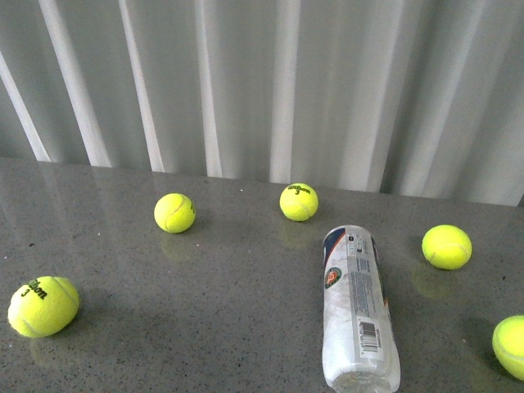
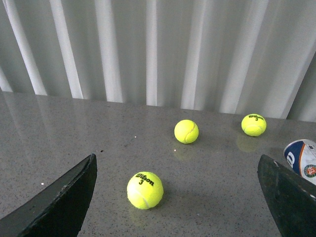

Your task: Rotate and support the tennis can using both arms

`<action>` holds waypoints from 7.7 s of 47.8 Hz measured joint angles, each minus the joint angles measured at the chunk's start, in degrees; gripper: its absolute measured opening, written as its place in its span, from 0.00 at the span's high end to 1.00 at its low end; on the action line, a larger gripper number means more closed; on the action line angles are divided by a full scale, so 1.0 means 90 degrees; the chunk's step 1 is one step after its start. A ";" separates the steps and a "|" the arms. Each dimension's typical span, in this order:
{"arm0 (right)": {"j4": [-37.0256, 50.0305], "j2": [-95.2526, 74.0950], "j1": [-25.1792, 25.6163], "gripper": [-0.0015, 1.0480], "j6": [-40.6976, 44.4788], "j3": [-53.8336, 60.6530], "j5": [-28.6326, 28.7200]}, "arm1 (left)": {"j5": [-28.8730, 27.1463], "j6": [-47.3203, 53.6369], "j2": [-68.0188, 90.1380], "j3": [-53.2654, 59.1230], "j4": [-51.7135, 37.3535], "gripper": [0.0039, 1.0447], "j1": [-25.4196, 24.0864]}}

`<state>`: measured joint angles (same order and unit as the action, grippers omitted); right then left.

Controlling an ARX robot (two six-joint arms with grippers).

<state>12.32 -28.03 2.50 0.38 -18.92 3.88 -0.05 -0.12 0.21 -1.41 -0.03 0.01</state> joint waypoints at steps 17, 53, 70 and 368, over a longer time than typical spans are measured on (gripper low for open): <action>-0.0984 -0.5950 -0.0418 0.07 -0.1581 -0.3985 0.0376 | 0.0000 0.0000 -0.0002 -0.0002 0.0000 0.06 0.0000; -0.1304 -0.9561 -0.2011 0.07 -0.1846 -0.4913 0.0374 | 0.0002 0.0000 -0.0002 -0.0002 0.0000 0.06 0.0000; -0.0920 -1.0465 -0.1950 0.07 -0.2072 -0.4959 0.0425 | 0.0002 0.0000 -0.0002 -0.0002 0.0000 0.06 0.0000; 0.1965 -0.0272 -0.0287 0.97 0.0036 0.2074 -0.0442 | 0.0000 0.0000 -0.0002 -0.0002 0.0000 0.06 0.0000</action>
<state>30.00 -30.48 -0.08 0.71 -0.25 -0.10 -0.05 -0.12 0.19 -1.43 -0.03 0.01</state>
